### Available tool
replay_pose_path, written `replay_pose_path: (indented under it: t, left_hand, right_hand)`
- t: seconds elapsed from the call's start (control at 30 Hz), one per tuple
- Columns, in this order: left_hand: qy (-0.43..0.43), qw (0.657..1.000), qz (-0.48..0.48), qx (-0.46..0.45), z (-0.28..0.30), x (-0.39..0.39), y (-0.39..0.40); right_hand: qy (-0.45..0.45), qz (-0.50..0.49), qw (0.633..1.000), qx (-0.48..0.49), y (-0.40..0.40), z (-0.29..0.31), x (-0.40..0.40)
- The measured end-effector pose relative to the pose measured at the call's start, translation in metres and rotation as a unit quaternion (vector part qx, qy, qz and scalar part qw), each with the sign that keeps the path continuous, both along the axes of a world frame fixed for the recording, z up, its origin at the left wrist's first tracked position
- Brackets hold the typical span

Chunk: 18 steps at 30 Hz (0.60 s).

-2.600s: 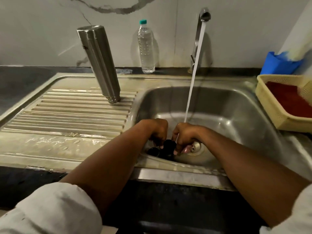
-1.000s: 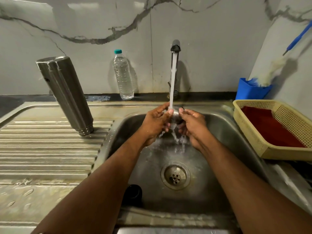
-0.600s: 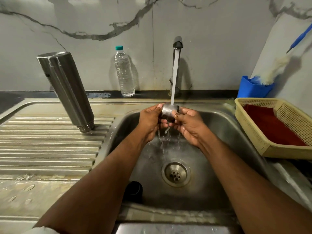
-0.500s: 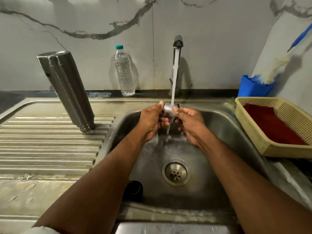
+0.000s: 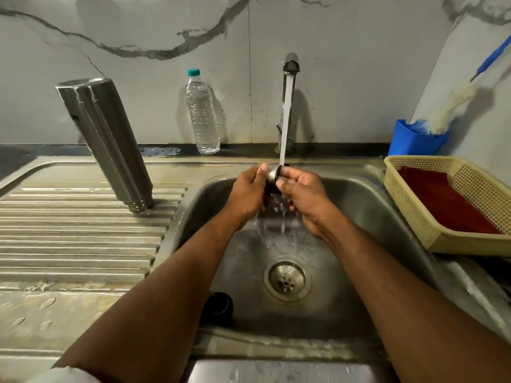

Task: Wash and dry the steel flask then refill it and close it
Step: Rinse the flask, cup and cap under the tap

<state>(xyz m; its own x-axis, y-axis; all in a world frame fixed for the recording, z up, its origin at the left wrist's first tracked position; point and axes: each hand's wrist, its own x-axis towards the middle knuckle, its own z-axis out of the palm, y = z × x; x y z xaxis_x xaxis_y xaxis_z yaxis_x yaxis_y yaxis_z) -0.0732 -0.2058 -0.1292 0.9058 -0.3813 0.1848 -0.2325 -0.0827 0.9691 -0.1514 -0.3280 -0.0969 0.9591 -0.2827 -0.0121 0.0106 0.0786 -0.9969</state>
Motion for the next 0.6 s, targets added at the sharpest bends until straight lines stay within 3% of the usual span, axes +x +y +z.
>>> replay_pose_path:
  t: [0.1, 0.17, 0.2, 0.27, 0.37, 0.43, 0.6]
  left_hand:
    - [0.058, 0.998, 0.024, 0.024, 0.002, 0.001, -0.004]
    - [0.100, 0.994, 0.038, 0.019, 0.003, 0.002, -0.005]
    - [0.111, 0.992, 0.046, 0.024, 0.005, 0.002, -0.005]
    - [0.104, 0.992, 0.049, 0.049, 0.008, 0.001, -0.001]
    - [0.109, 0.994, 0.012, 0.029, 0.001, 0.003, 0.004]
    - [0.117, 0.993, -0.032, -0.011, -0.003, 0.003, 0.004]
    - [0.110, 0.992, -0.052, -0.036, 0.000, 0.001, 0.004]
  right_hand:
    - [-0.012, 0.006, 0.973, -0.228, -0.003, -0.009, 0.001]
    - [-0.006, -0.006, 0.911, -0.412, -0.004, -0.014, 0.000]
    - [-0.009, -0.008, 0.891, -0.455, -0.005, -0.014, 0.000]
    - [-0.027, -0.001, 0.904, -0.426, -0.008, -0.011, 0.000]
    - [-0.002, -0.012, 0.965, -0.260, -0.010, -0.009, 0.000]
    - [0.023, -0.074, 0.966, -0.248, -0.015, -0.013, 0.002]
    - [0.037, -0.109, 0.983, -0.141, -0.017, -0.010, 0.002]
